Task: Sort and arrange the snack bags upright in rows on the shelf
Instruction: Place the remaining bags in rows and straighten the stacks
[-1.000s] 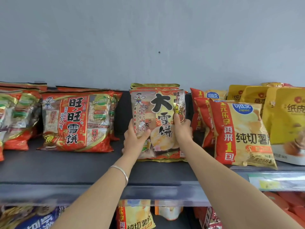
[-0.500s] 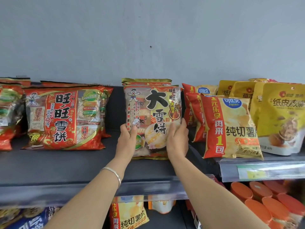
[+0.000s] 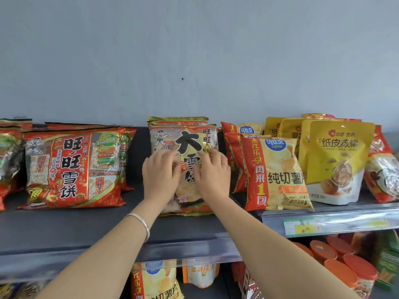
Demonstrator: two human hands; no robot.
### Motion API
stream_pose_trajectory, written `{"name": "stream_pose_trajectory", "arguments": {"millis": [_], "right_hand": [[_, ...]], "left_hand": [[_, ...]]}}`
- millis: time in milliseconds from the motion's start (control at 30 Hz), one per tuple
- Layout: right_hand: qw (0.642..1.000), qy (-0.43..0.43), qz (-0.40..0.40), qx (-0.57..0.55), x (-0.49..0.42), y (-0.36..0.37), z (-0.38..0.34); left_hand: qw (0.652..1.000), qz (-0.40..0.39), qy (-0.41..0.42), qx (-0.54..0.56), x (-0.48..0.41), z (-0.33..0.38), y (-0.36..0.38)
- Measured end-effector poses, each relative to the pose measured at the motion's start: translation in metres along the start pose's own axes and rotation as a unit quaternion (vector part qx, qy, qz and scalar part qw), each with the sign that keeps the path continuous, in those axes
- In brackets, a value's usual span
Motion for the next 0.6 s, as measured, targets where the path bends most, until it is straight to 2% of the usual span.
{"name": "stream_pose_trajectory", "arguments": {"millis": [100,233,400,600], "right_hand": [[0.996,-0.072,0.019,0.054,-0.02,-0.03,-0.009],[0.986,-0.112,0.048,0.115,-0.043,-0.082,0.015],[0.986,-0.077,0.049,0.139,-0.048,-0.159,0.099],[0.98,-0.003,0.041,0.196,-0.017,-0.255,0.224]], "left_hand": [[0.998,0.003,0.048,-0.042,-0.029,0.035,-0.011],[0.994,-0.01,0.086,-0.064,-0.053,0.083,-0.013],[0.99,-0.013,0.128,-0.05,-0.057,0.167,-0.004],[0.981,-0.027,0.188,0.039,-0.037,0.313,0.02]]}}
Point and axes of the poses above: each hand's wrist, its own x-axis away from the middle knuckle, its own y-axis out of the palm, z = x × y, the point moved 7 cm from there along -x, towards the middle knuckle, and after that the axes turned 1 degree about -y, right-handed, at the moved point
